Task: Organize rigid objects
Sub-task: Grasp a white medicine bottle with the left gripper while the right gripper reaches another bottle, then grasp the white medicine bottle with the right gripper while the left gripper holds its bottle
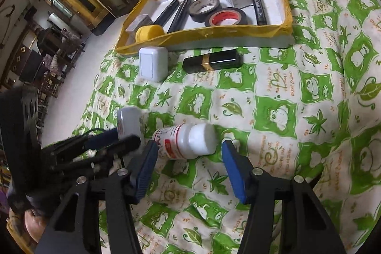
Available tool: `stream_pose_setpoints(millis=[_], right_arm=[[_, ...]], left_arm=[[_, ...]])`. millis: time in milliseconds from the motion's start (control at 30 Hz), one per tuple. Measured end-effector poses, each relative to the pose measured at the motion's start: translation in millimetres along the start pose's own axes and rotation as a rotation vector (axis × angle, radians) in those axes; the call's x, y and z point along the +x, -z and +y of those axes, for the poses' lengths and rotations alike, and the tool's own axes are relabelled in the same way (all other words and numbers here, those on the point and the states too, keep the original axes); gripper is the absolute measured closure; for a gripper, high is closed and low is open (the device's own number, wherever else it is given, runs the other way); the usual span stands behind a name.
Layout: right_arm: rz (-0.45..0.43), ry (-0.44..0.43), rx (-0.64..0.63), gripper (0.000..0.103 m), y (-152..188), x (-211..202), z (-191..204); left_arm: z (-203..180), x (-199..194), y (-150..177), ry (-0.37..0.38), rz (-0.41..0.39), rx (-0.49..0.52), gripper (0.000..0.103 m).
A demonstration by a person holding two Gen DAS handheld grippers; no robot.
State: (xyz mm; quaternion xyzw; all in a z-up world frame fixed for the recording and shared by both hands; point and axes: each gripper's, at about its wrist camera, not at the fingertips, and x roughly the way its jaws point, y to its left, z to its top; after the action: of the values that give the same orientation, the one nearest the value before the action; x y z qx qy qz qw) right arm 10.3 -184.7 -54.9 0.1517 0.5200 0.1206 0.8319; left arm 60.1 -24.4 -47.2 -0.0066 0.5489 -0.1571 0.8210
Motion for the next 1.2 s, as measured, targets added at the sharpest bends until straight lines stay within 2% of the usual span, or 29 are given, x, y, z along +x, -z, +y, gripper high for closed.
stream_pose_setpoints(millis=[267,433,500,533,567,600,633,733,800,867,933,1067,1200], right_arm=[[-0.019,0.079,-0.102,0.040,-0.4,7.8,20.1],[-0.004,0.147,-0.148,0.039,-2.3,22.7,24.7],[-0.012,0.160,-0.156,0.051,-2.7,21.7,25.6],[-0.015,0.180,-0.156,0.068,-2.7,21.0,24.8],[-0.011,0.188,-0.147,0.090,-2.7,21.0,21.9],[0.001,0.189,-0.129,0.099,-2.3,21.8,17.0],[0.024,0.180,-0.094,0.101,-3.3,24.4,8.9],[0.023,0.117,-0.029,0.101,-6.3,21.6,-3.2],[0.001,0.107,-0.011,0.099,-8.4,15.4,-4.9],[-0.025,0.108,-0.019,0.070,-9.0,7.4,-2.9],[-0.053,0.106,-0.036,0.055,-10.2,-0.3,1.1],[-0.084,0.134,-0.136,0.053,-22.7,-3.0,15.7],[-0.016,0.158,-0.283,0.052,-30.5,20.1,37.2]], left_arm=[[22.9,-0.8,-4.3,-0.024,-0.030,-0.117,0.060],[23.4,0.8,-4.9,-0.020,-0.024,-0.126,0.060],[22.2,2.0,-5.1,-0.016,-0.017,-0.121,0.060],[21.3,2.8,-5.1,-0.017,-0.014,-0.117,0.060],[20.3,4.9,-5.2,-0.019,-0.004,-0.110,0.060],[18.5,8.7,-6.3,-0.017,0.014,-0.105,0.060],[16.8,10.5,-7.2,-0.014,0.018,-0.103,0.060],[17.3,8.7,-8.3,0.002,-0.007,-0.112,0.060],[19.5,6.9,-10.0,0.021,-0.022,-0.126,0.060],[20.2,9.7,-11.3,0.030,-0.012,-0.126,0.061],[20.6,13.2,-13.3,0.038,-0.002,-0.127,0.061],[23.8,16.4,-16.3,0.055,0.002,-0.145,0.062],[24.2,16.9,-16.7,0.056,0.005,-0.144,0.062]])
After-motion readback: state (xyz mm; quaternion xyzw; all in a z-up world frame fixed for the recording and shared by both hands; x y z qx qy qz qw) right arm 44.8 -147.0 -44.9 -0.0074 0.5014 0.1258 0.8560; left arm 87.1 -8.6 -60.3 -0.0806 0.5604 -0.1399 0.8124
